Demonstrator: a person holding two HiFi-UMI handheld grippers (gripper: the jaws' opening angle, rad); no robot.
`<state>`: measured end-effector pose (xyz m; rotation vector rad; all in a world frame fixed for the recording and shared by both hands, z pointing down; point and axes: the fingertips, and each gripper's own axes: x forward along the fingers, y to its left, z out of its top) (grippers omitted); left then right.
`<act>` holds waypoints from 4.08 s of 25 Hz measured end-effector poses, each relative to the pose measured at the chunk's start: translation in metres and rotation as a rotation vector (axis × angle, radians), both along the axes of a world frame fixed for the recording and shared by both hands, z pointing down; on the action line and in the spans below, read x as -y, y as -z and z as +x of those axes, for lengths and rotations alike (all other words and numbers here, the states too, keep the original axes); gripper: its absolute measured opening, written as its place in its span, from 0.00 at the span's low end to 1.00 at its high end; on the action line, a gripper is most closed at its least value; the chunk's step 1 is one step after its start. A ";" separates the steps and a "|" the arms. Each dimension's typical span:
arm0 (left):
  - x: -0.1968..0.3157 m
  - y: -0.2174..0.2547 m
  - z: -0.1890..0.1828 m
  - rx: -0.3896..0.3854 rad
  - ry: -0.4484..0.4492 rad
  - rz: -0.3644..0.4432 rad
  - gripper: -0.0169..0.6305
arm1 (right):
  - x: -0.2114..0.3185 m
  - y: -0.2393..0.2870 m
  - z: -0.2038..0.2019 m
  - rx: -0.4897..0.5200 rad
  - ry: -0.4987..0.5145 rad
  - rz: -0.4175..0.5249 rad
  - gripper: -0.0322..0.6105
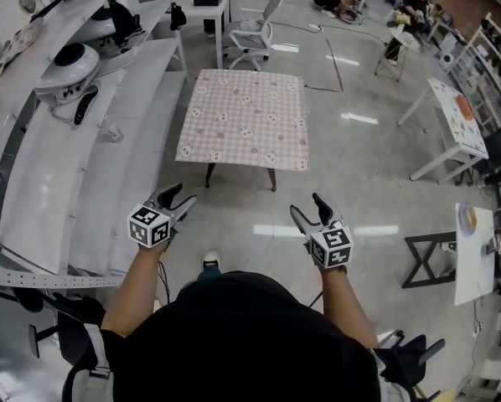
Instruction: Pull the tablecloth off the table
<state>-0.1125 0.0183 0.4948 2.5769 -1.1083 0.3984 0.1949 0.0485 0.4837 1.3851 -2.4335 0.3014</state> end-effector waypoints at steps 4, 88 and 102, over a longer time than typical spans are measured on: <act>0.028 -0.001 -0.013 -0.006 -0.028 0.000 0.39 | 0.021 0.004 -0.013 -0.007 -0.027 -0.001 0.56; 0.331 -0.108 -0.034 0.187 -0.135 -0.113 0.39 | 0.305 -0.122 -0.009 -0.293 -0.037 -0.196 0.54; 0.309 -0.185 -0.007 0.660 -0.372 -0.017 0.39 | 0.310 -0.185 -0.008 -0.589 0.121 -0.220 0.53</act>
